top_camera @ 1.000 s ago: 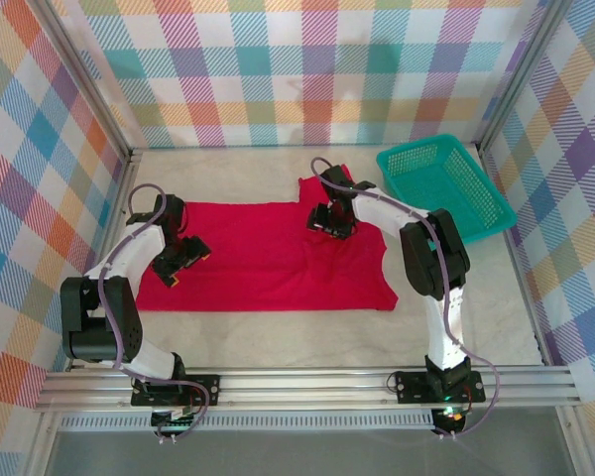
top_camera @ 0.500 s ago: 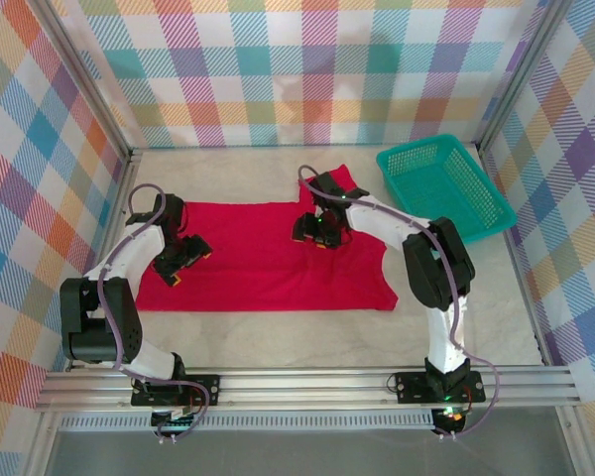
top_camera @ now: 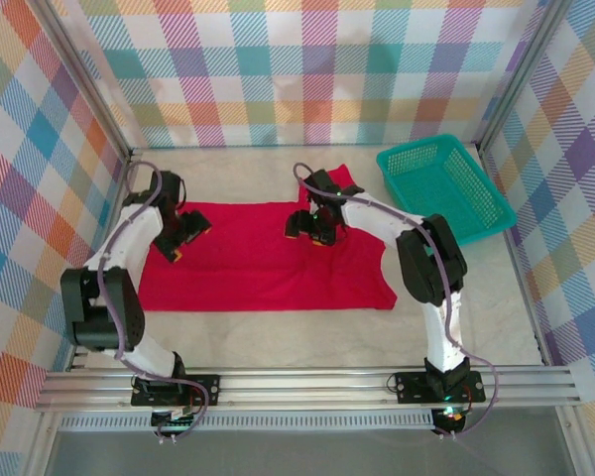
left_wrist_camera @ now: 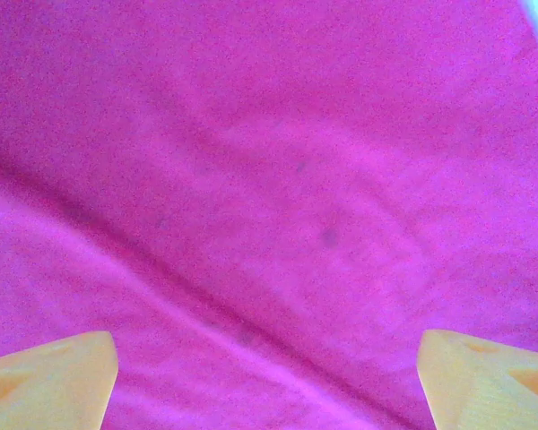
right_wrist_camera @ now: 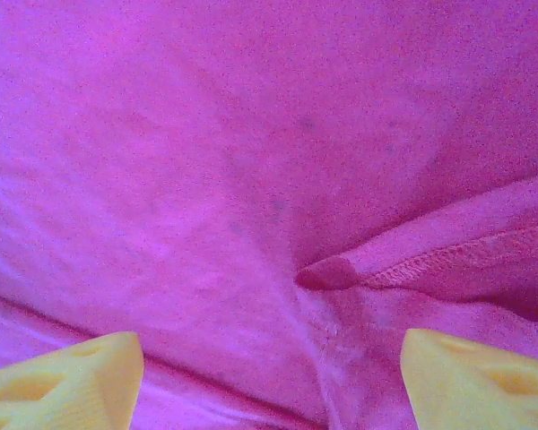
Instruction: Fold the inside-out t-shirt
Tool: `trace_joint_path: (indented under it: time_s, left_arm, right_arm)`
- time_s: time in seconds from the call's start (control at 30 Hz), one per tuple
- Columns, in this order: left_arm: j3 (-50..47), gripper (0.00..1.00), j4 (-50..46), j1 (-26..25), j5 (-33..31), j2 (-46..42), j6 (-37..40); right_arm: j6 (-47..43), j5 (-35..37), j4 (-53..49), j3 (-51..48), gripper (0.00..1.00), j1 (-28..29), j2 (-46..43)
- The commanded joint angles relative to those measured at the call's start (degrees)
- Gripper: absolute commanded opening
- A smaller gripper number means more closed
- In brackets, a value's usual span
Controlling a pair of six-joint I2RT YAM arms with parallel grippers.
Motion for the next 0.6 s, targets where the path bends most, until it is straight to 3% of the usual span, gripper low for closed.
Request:
trace_joint_path:
  time_s: [0.0,0.27,0.43,0.57]
  left_arm:
    - [6.77,0.87,-1.44,1.04,2.80,7.29,-0.80]
    - [9.94,0.87,-0.27,5.07,4.54,14.70,-1.89]
    - [9.72,0.86,1.76,7.09,6.03,19.64,-2.02]
    - [5.28,0.86,1.78,8.47,2.48,20.95,-2.24]
  right_arm:
    - [-1.92,0.58,-2.97,0.33,0.77,-3.99,-2.51]
    - [-2.26,-0.06,1.86,-8.92,0.78,-7.71,-4.27]
    - [-3.05,-2.37,0.65,-6.55,0.78,-9.45,2.91]
    - [-2.27,-2.90,1.17,-10.43,0.78,-9.41,2.51]
